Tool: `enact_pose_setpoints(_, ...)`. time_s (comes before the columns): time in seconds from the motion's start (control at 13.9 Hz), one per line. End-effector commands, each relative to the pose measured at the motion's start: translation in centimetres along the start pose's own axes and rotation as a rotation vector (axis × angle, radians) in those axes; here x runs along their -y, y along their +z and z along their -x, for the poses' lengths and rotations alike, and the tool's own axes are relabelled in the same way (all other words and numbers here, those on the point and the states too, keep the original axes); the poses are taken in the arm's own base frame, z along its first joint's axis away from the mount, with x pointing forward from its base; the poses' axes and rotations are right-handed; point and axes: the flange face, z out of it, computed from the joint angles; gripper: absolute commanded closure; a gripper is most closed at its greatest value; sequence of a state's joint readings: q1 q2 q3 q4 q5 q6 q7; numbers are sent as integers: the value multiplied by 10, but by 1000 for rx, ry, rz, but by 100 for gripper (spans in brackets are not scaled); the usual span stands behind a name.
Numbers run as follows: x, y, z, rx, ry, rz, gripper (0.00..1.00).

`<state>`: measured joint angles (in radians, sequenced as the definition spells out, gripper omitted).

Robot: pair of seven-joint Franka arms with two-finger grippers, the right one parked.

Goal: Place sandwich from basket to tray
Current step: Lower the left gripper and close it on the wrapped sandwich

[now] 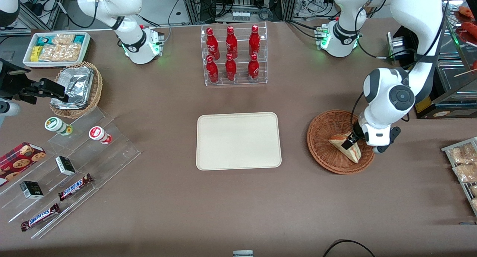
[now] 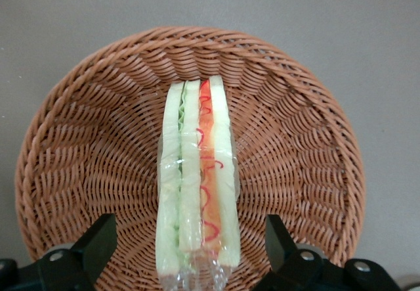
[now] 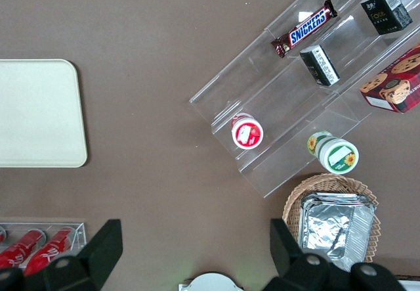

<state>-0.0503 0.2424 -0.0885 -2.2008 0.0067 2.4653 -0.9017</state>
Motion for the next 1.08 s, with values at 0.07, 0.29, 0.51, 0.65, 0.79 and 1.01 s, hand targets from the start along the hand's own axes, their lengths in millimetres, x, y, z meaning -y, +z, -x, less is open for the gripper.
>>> enact_pose_setpoints(0.07,-5,22,1,-11,-12,8,18)
enact_pose_setpoints(0.29,-7,18,0,-15,-5,13,100)
enact_pose_setpoints(0.51,-10,-13,-2,-22,8,11,100)
enact_pose_setpoints(0.65,-22,-63,-10,-16,36,-44,100)
enact_pose_setpoints(0.79,-60,-112,9,-9,117,-83,100)
enact_pose_setpoints(1.01,-114,-160,52,-2,224,-51,100)
